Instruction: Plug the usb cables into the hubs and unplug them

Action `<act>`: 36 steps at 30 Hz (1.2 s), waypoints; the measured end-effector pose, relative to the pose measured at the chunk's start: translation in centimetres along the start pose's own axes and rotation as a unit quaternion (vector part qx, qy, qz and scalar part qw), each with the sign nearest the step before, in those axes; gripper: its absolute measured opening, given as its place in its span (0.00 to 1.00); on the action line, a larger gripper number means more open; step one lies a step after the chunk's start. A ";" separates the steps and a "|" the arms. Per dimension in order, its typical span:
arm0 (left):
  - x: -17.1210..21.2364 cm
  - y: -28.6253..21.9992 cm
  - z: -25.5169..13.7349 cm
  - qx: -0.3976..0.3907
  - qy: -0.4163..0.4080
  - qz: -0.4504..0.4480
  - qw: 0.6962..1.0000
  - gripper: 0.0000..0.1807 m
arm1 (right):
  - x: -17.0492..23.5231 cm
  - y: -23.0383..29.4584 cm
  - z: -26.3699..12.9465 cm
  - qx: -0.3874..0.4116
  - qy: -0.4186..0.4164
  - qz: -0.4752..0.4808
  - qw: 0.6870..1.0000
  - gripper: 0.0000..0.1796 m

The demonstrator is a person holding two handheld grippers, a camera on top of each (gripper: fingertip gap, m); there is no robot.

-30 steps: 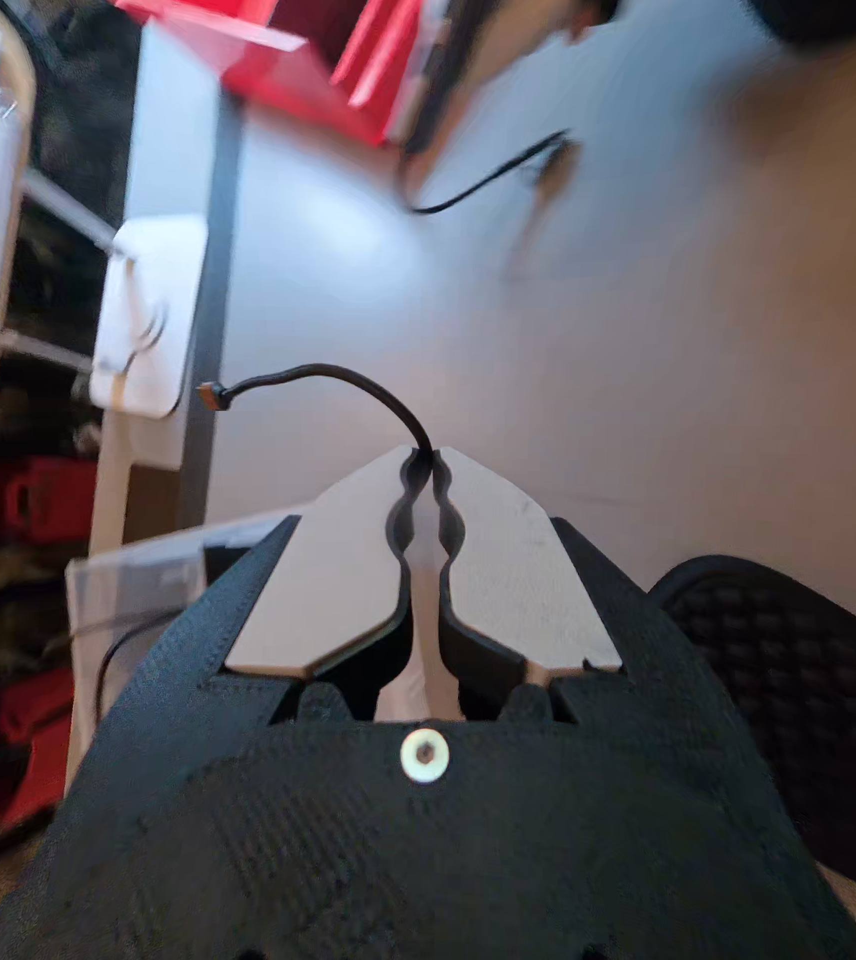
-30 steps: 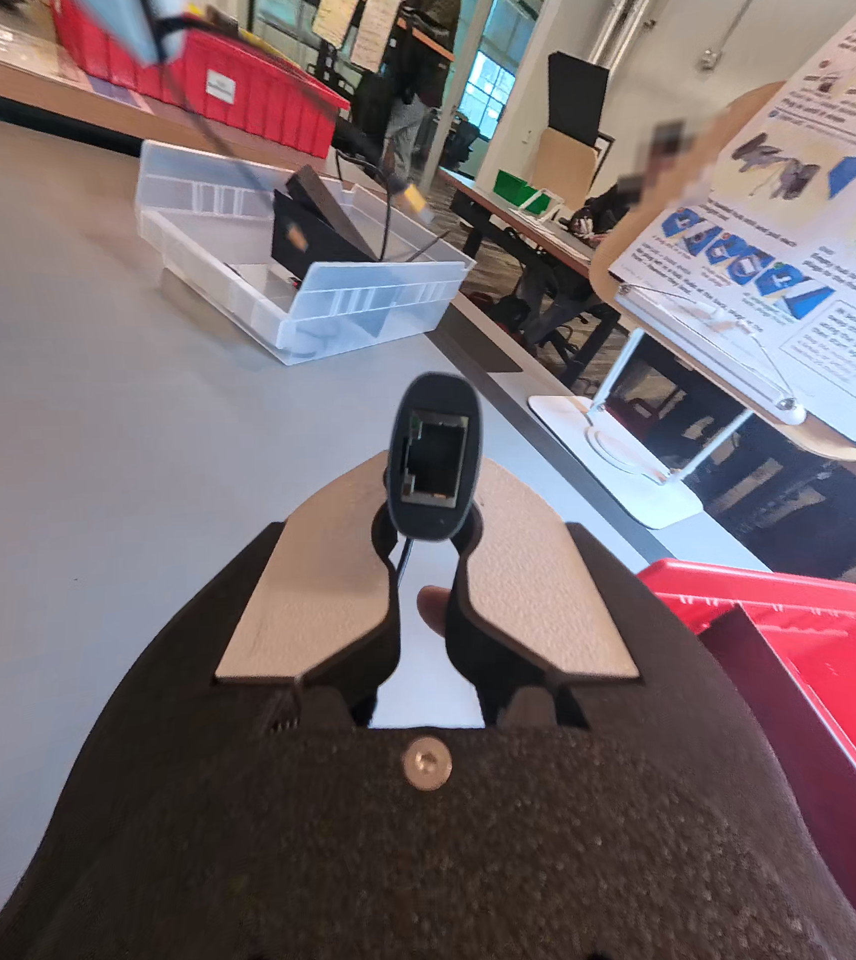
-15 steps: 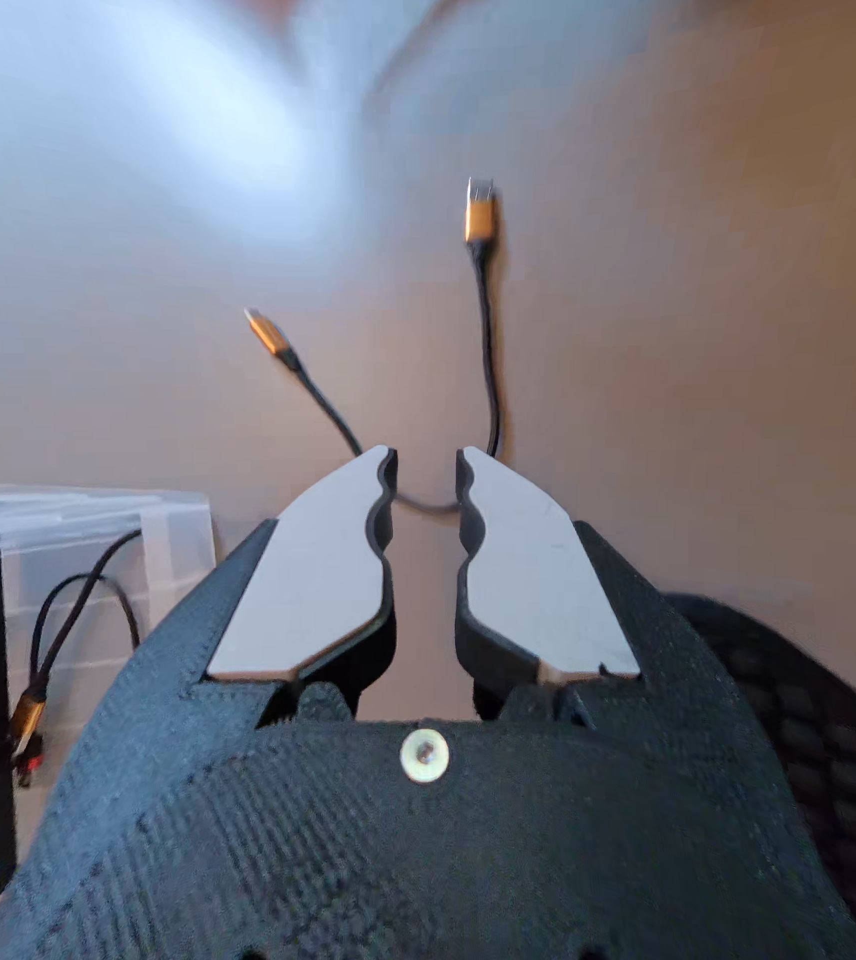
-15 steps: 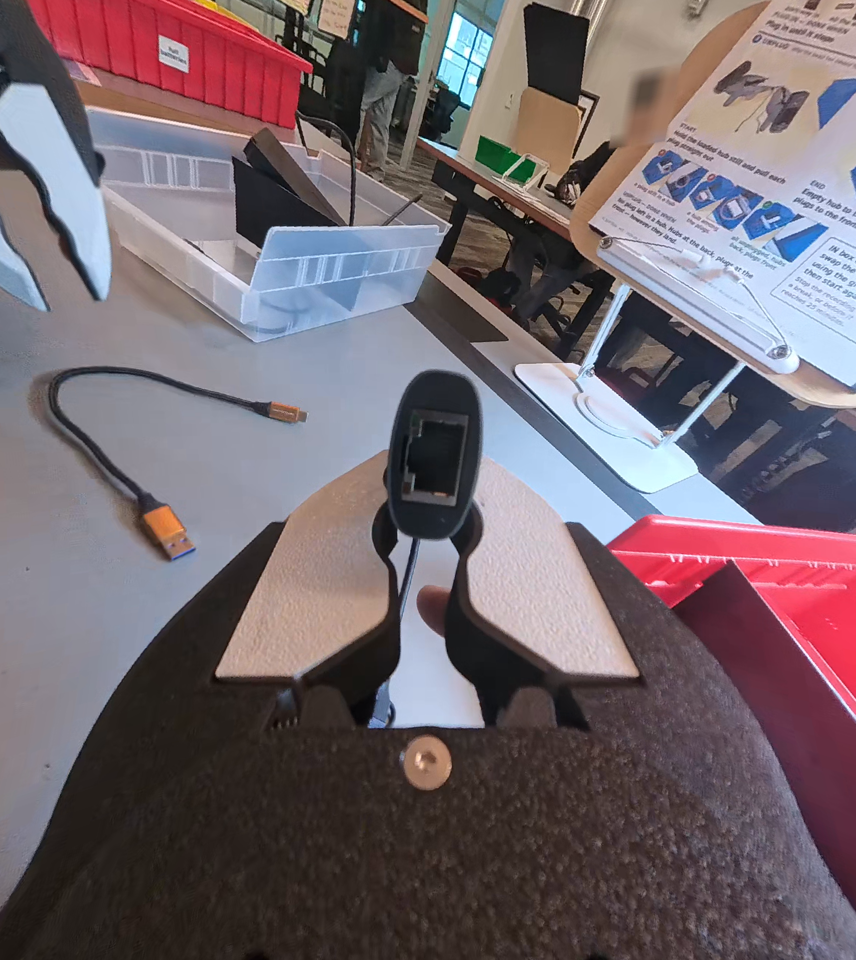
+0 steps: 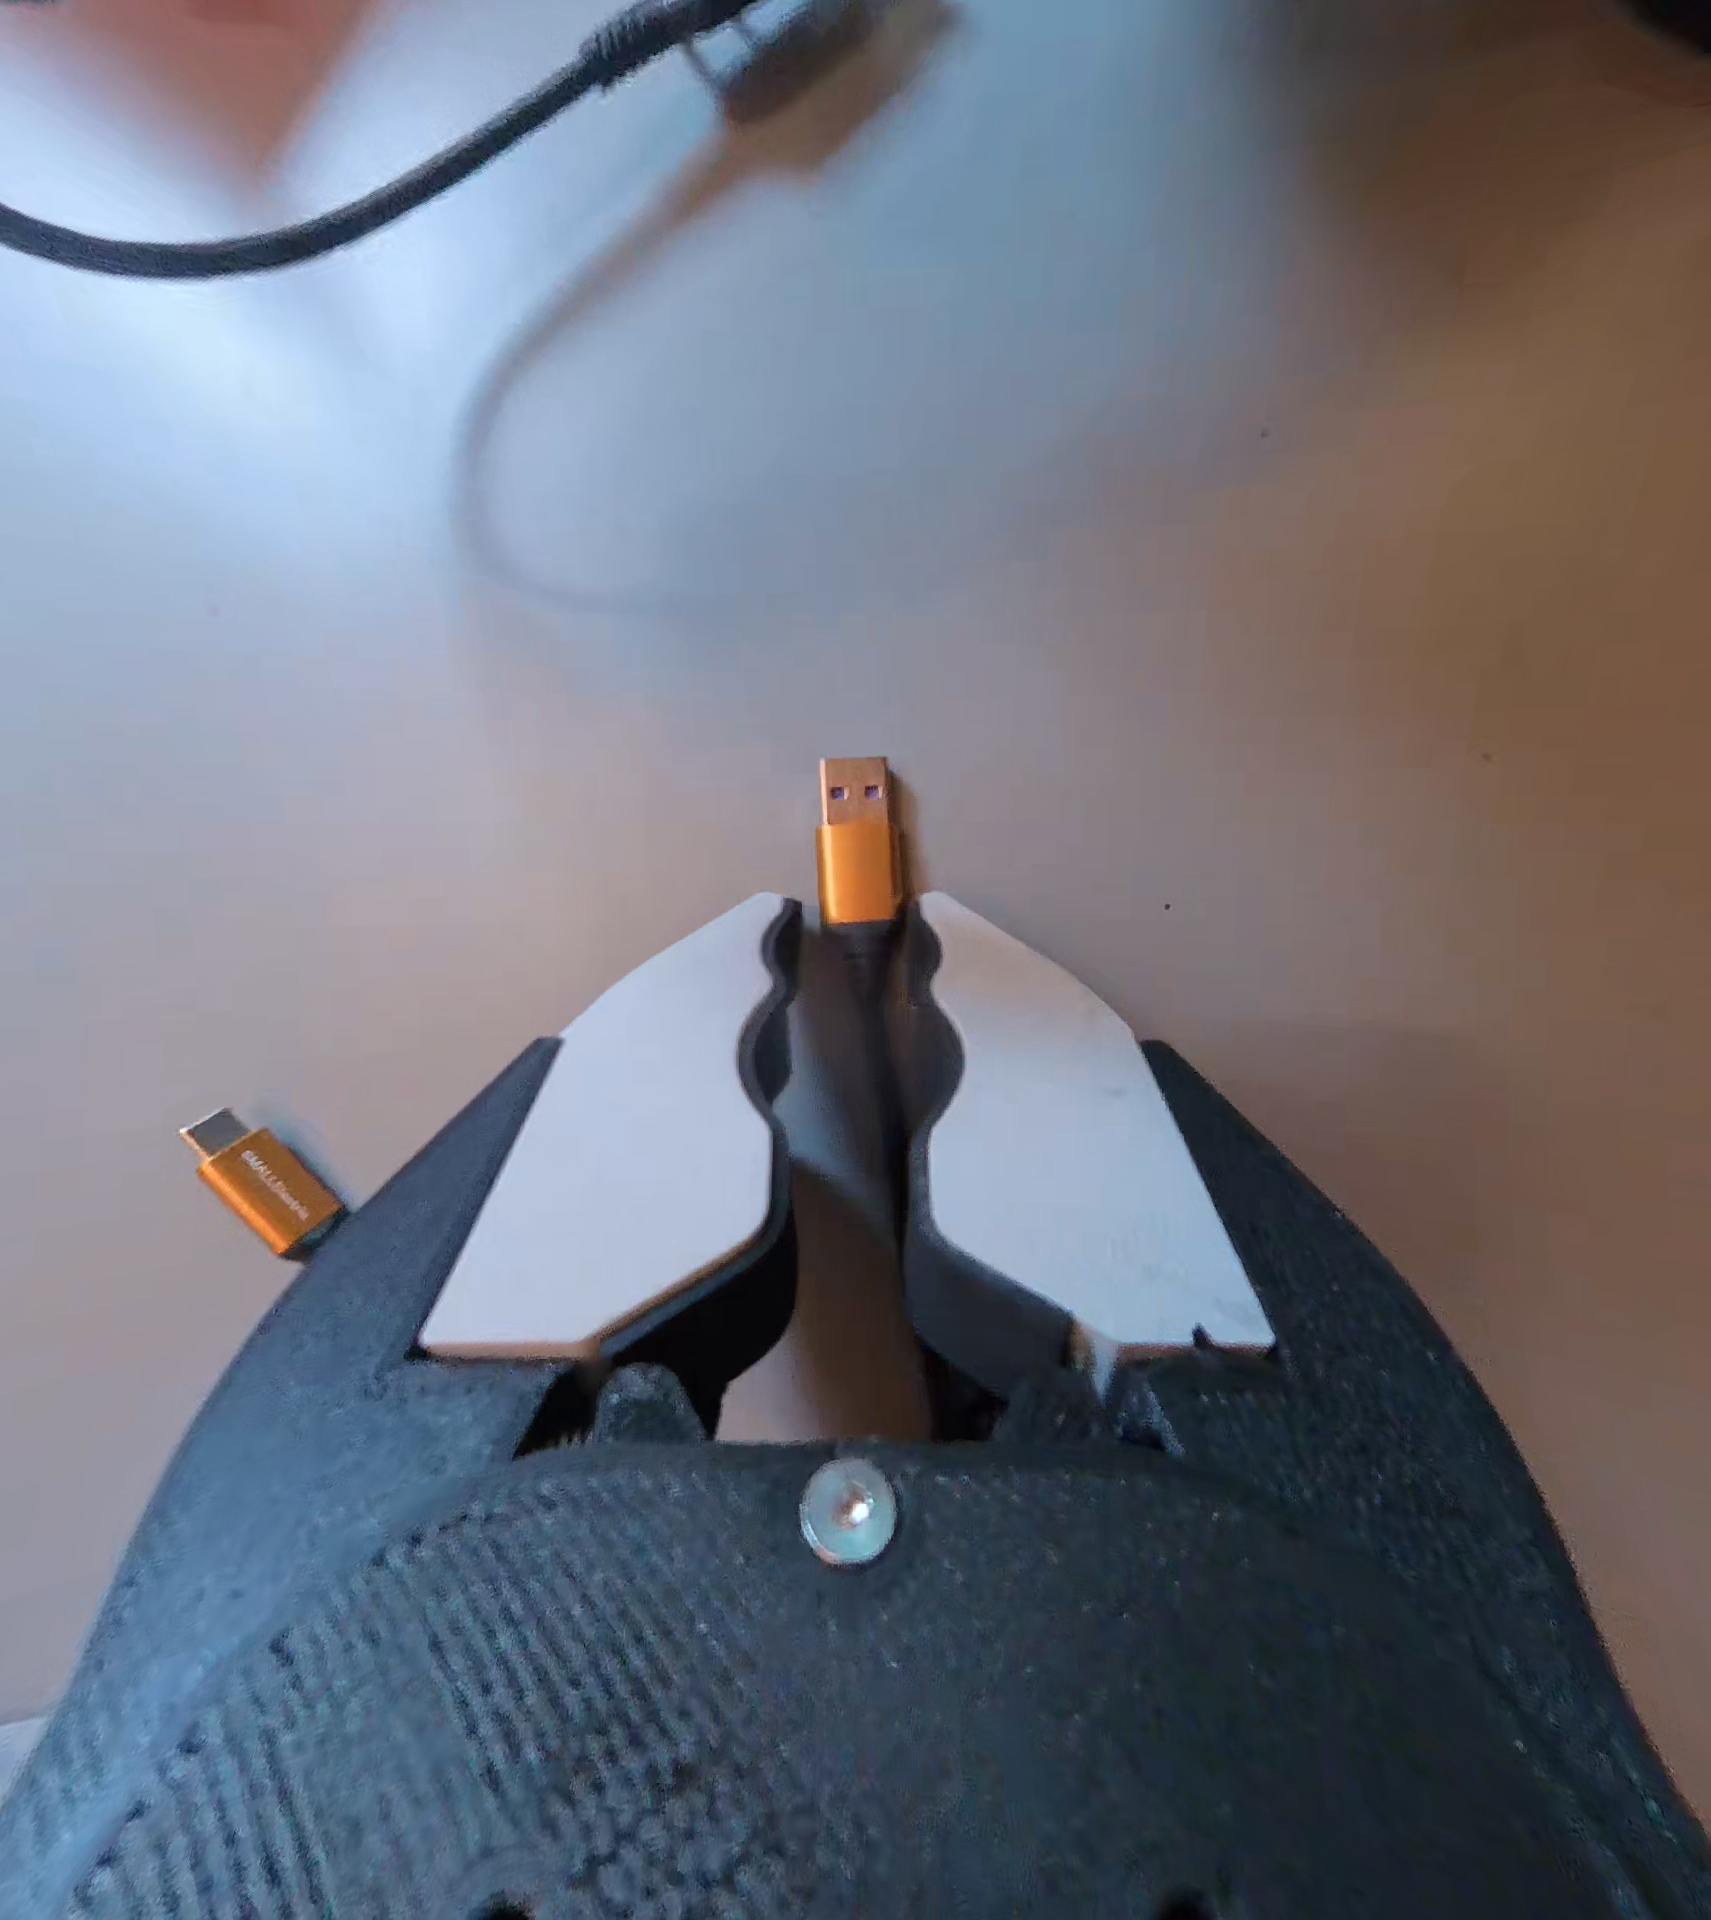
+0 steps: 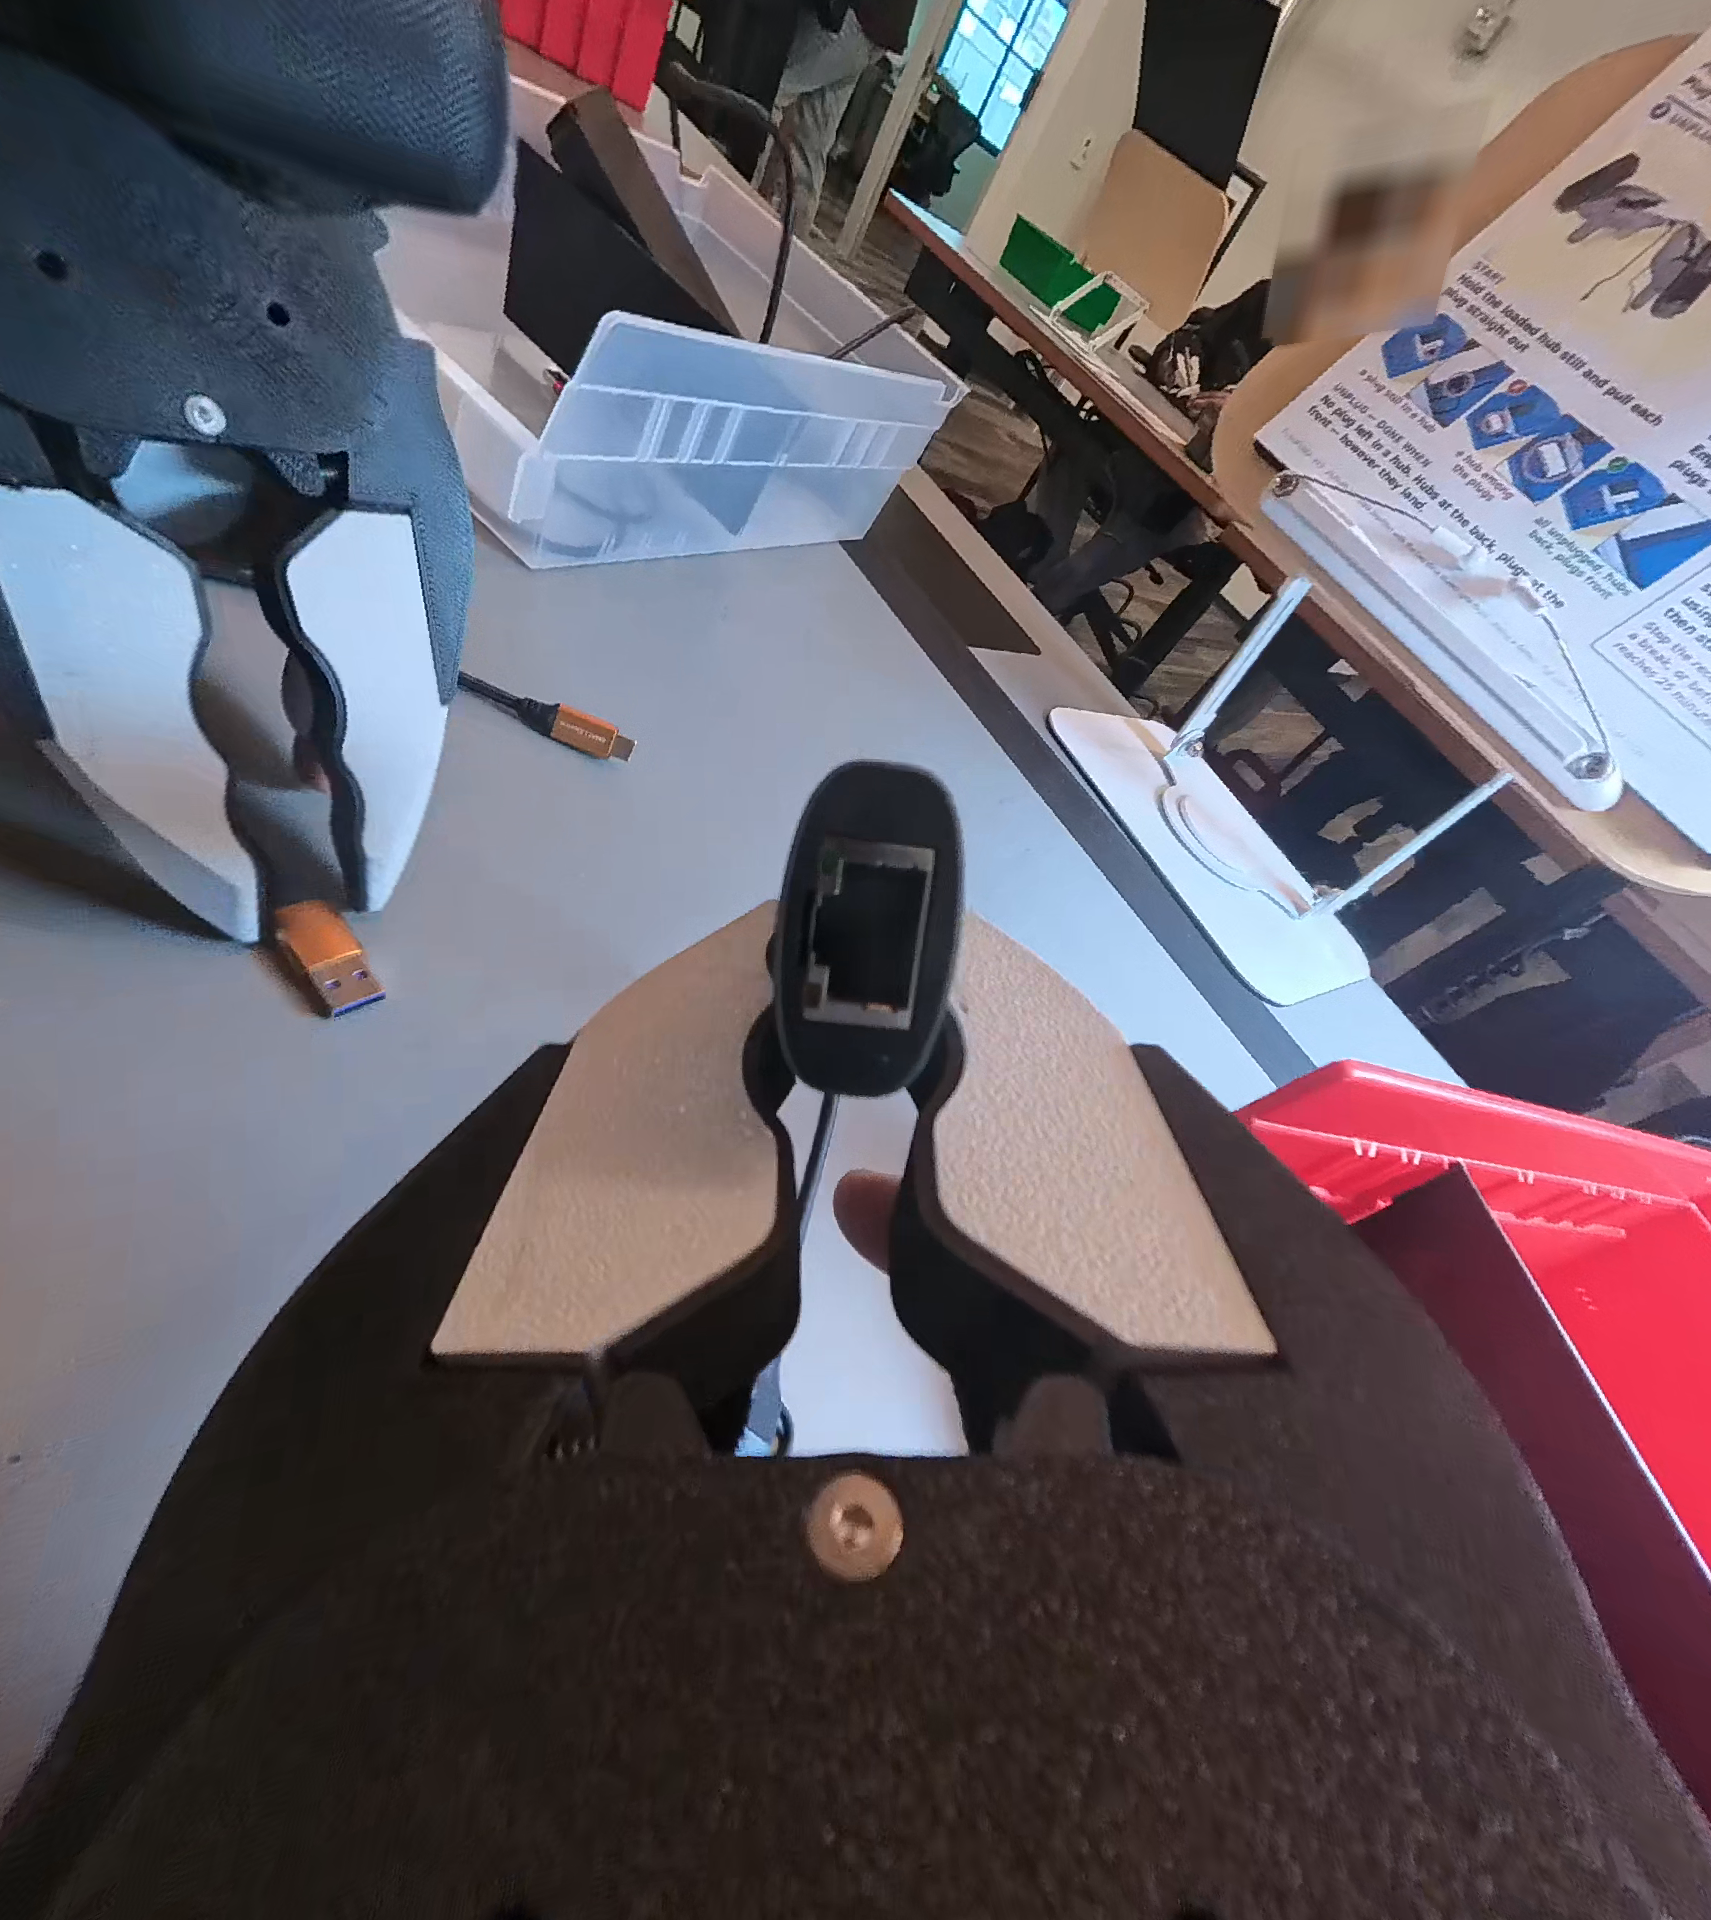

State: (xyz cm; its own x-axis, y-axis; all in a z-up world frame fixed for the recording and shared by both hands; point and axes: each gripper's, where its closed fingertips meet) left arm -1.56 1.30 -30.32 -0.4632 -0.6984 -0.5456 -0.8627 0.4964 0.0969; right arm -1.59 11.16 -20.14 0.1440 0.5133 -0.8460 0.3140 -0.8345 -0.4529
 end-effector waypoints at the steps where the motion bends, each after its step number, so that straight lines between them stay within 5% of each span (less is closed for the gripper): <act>1: 0.0 0.0 0.0 0.003 -0.005 -0.003 1.000 0.08 | 0.0 0.2 0.1 -0.002 0.001 -0.004 1.000 0.09; 7: -0.6 -1.4 -1.6 0.057 -0.097 -0.002 0.994 0.08 | 0.3 1.3 0.8 -0.002 0.010 -0.061 0.998 0.09; 15: -4.9 -3.5 -9.0 0.215 -0.324 -0.044 0.920 0.08 | -1.0 2.5 0.8 0.031 -0.003 -0.172 0.985 0.09; 30: -5.1 -0.5 -8.2 0.179 -0.332 -0.139 0.916 0.08 | -1.6 4.8 1.3 0.006 -0.028 -0.203 0.979 0.09; 36: -4.1 0.5 -6.5 0.164 -0.267 -0.202 0.928 0.08 | -0.6 5.2 1.8 0.010 0.004 -0.253 0.967 0.09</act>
State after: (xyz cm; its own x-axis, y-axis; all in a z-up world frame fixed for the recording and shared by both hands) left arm -1.40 1.07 -22.60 0.1255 -0.5503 -0.8254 -0.7955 0.4413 -0.4152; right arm -1.76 6.14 -22.49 -0.0165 0.8583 -0.5128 0.3274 -0.4800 -0.8139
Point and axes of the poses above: each gripper's, where its closed fingertips meet, z out along the fingers, x out of its underside, y = z × x across the jaws, and after that the axes turned 5 degrees about -x, right-handed
